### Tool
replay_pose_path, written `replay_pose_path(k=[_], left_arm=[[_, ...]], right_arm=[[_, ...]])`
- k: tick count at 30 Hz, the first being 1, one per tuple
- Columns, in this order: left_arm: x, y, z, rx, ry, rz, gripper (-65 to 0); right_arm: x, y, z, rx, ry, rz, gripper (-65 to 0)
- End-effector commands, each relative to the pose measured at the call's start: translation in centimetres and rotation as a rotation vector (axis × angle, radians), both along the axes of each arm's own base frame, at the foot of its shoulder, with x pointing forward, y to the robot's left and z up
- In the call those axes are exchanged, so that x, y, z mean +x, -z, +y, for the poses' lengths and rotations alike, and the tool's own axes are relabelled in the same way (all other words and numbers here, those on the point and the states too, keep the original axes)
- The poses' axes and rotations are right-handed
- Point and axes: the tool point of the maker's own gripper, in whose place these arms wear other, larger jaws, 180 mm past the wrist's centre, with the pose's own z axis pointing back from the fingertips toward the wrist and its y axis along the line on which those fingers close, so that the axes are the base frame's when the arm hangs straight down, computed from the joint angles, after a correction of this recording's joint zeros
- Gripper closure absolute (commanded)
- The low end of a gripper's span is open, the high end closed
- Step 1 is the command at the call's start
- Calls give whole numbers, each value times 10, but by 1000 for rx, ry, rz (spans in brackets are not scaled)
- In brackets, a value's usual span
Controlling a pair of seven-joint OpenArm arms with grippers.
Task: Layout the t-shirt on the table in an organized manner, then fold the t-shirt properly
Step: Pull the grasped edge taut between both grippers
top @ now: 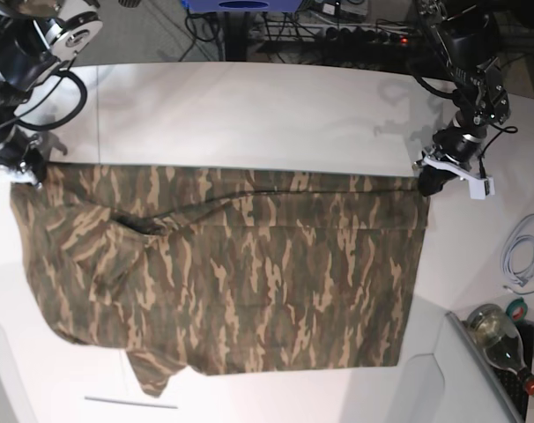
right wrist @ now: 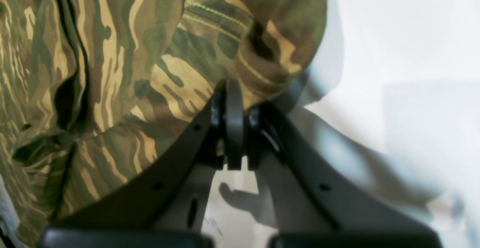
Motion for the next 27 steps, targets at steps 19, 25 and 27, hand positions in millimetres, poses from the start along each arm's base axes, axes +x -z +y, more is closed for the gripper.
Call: replay_pose_path(k=[19, 25, 27], left_arm=[[-17, -43, 1, 64, 28, -30, -439], [-5, -56, -20, 35, 40, -63, -100], [3, -59, -26, 20, 39, -81, 0]], right_arm=[[-20, 4, -11, -27, 5, 43, -417], [-20, -4, -10, -57, 6, 24, -417], [-18, -17, -13, -101, 9, -4, -417]])
